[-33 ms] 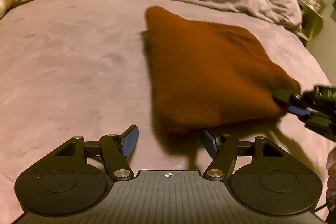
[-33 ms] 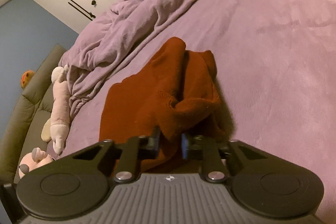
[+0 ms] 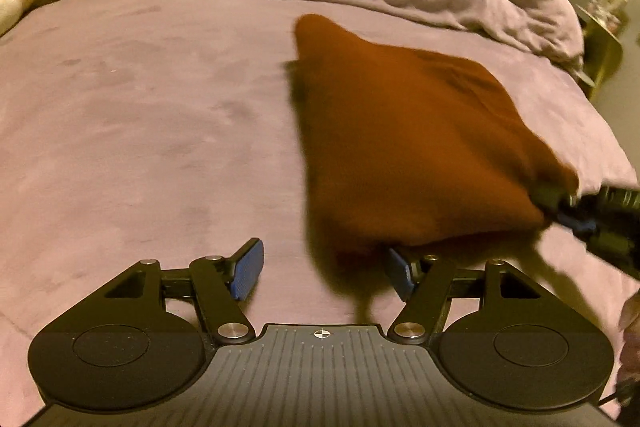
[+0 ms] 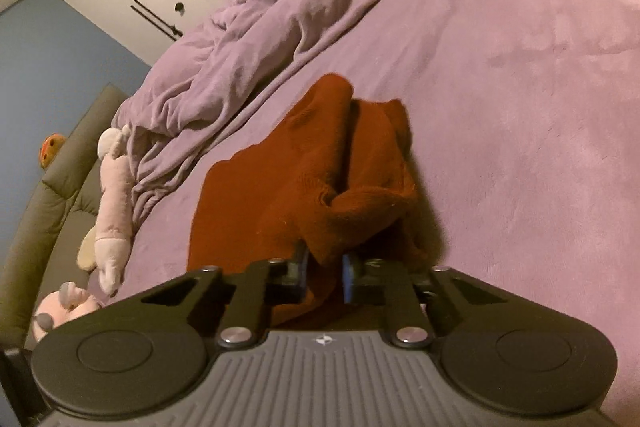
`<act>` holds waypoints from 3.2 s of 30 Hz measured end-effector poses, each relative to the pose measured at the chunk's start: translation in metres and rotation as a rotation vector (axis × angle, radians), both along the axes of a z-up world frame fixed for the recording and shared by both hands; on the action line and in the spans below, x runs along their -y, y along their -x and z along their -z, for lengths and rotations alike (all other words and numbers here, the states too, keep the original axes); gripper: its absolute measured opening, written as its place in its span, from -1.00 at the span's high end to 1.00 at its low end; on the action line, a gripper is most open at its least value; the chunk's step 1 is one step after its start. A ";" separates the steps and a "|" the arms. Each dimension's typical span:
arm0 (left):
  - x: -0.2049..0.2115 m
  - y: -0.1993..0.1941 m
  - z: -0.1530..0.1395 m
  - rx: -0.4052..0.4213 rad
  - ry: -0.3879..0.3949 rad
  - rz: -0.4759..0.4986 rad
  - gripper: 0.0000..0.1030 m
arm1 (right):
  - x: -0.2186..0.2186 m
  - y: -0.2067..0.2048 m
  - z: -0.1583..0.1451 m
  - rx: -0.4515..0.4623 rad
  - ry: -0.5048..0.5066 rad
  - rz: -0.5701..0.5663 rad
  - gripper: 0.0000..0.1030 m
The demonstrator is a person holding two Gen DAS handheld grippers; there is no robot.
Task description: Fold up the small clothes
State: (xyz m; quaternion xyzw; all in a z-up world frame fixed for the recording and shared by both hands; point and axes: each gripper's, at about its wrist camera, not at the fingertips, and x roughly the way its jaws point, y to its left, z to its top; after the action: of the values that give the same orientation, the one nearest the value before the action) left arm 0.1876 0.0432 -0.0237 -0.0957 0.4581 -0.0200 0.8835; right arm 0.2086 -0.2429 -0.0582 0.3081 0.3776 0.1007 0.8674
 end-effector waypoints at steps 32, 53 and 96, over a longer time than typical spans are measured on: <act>0.028 -0.029 0.012 -0.045 -0.079 -0.004 -0.87 | -0.090 -0.006 -0.006 0.220 0.794 -0.267 0.63; 0.050 0.064 -0.040 -0.100 -0.136 0.017 -0.97 | -0.054 0.139 -0.024 -0.125 0.731 -0.289 -0.79; 0.062 0.067 -0.113 -0.133 -0.278 0.085 -1.00 | -0.068 0.101 -0.131 -0.251 0.625 -0.193 -0.92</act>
State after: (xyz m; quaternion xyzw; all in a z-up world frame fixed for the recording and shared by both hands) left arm 0.1209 -0.0191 0.0889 0.0458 0.5175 0.0127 0.8544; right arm 0.1077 -0.1750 0.0730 0.0005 0.5215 0.0231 0.8529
